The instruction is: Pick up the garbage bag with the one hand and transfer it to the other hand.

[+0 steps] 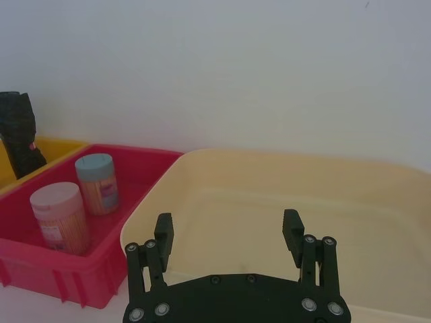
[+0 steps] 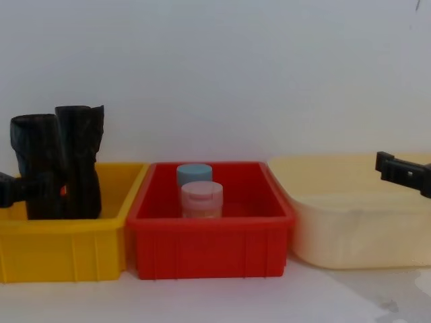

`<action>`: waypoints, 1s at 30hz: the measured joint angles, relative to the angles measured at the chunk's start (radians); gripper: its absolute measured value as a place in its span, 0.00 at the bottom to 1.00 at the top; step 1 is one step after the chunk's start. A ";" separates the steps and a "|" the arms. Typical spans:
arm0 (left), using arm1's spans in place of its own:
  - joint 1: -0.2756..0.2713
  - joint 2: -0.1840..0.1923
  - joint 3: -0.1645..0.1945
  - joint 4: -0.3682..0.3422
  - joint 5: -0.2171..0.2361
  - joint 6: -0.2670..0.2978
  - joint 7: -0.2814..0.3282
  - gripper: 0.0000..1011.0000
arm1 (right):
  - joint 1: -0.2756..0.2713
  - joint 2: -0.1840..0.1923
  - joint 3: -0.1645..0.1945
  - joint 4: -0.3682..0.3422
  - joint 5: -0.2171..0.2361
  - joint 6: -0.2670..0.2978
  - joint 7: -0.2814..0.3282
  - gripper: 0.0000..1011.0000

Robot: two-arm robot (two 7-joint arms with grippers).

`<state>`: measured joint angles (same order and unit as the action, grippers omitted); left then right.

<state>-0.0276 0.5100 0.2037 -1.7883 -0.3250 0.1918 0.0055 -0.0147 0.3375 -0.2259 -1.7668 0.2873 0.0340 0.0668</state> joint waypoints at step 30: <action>-0.169 -0.052 0.052 0.159 0.094 -0.009 -0.026 0.99 | 0.000 0.000 0.000 0.000 0.000 0.000 0.000 0.99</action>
<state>-0.1962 0.4575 0.2560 -1.6297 -0.2310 0.1824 -0.0201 -0.0147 0.3375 -0.2258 -1.7668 0.2873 0.0340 0.0668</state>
